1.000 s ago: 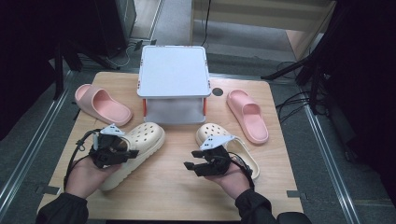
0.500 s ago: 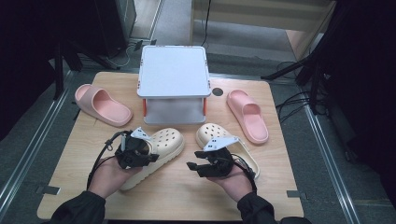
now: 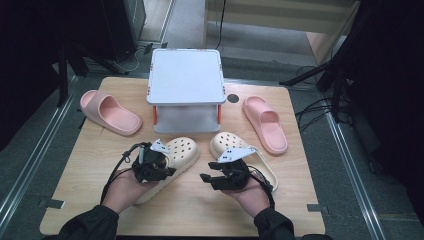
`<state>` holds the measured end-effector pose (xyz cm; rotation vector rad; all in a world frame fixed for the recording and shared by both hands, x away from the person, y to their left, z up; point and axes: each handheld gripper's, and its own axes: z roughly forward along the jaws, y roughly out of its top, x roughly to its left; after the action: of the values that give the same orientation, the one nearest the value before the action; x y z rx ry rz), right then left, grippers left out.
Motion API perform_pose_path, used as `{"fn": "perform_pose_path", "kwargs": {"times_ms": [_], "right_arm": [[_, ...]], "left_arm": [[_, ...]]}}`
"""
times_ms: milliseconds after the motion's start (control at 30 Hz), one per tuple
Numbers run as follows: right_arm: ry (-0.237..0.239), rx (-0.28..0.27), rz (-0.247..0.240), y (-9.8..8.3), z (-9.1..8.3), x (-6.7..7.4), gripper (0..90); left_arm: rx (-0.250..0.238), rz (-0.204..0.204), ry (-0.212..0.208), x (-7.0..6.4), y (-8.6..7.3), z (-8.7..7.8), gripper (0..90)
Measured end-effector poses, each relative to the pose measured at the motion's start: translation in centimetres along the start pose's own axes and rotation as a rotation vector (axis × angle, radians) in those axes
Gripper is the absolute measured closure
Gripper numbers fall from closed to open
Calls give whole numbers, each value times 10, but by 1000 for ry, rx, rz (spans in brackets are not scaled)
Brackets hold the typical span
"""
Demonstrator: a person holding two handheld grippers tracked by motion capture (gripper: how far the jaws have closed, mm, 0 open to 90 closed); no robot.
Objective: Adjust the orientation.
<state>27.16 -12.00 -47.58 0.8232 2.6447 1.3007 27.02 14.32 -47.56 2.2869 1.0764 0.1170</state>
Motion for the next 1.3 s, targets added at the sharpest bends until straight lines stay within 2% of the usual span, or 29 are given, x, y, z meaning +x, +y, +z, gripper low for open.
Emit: {"fn": "perform_pose_path", "kwargs": {"times_ms": [100,133,233,500,567,667,867,1067,1300], "right_arm": [[1,-3,-3,0,0,0,495],[1,-6,-3,0,0,0,495],[2,-10,-1,0,0,-1,499],[9,-19,17,2,0,-2,529],[13,-16,13,3,1,-2,543],[18,-8,0,5,2,-1,586],[22,-12,21,9,7,-2,655],[16,-21,50,12,13,-4,779],[7,-16,30,14,26,3,885]], "left_arm": [[7,6,-14,1,0,-1,733],[-4,-3,-20,1,0,-2,698],[-18,-10,-37,3,0,-7,683],[-23,-10,-47,9,-6,-30,657],[-31,-21,-58,12,-9,-40,691],[-45,-19,-52,15,-12,-50,719],[-51,-23,-38,27,-18,-61,773],[-65,-39,-22,41,-24,-66,834],[-63,-58,-3,62,-31,-63,883]]}}
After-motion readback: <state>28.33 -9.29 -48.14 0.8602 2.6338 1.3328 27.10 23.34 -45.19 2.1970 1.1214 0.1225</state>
